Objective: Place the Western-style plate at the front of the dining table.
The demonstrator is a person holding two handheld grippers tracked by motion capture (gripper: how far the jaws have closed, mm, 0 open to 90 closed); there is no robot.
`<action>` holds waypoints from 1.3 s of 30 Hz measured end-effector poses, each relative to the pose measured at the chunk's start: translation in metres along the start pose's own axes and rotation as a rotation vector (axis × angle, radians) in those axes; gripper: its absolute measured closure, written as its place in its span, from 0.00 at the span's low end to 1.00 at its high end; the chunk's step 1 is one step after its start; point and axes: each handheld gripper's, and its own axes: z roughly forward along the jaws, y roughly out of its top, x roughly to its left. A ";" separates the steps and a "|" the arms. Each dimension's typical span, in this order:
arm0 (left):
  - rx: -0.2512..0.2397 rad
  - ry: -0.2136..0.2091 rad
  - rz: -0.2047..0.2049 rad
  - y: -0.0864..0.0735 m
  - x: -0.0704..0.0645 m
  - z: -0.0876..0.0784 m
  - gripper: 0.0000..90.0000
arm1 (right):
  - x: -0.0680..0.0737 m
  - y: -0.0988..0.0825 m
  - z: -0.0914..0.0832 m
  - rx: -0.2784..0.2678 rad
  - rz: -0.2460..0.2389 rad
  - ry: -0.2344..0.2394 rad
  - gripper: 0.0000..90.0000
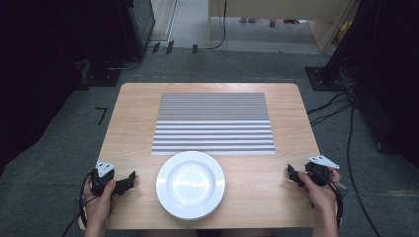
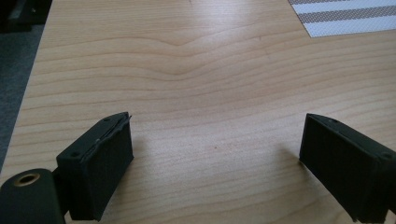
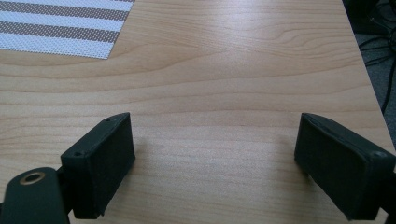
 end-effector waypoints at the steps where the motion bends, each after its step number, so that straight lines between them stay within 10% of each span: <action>1: 0.004 0.000 0.011 0.000 -0.001 0.000 0.11 | 0.000 0.000 0.000 0.000 0.000 0.000 0.13; 19: 0.020 0.014 -0.027 0.002 -0.001 -0.001 0.11 | 0.006 0.004 0.000 0.040 0.017 -0.021 0.05; 39: -0.060 -0.107 -0.092 0.012 -0.013 -0.025 0.11 | 0.055 0.025 -0.015 -0.025 -0.031 0.061 0.00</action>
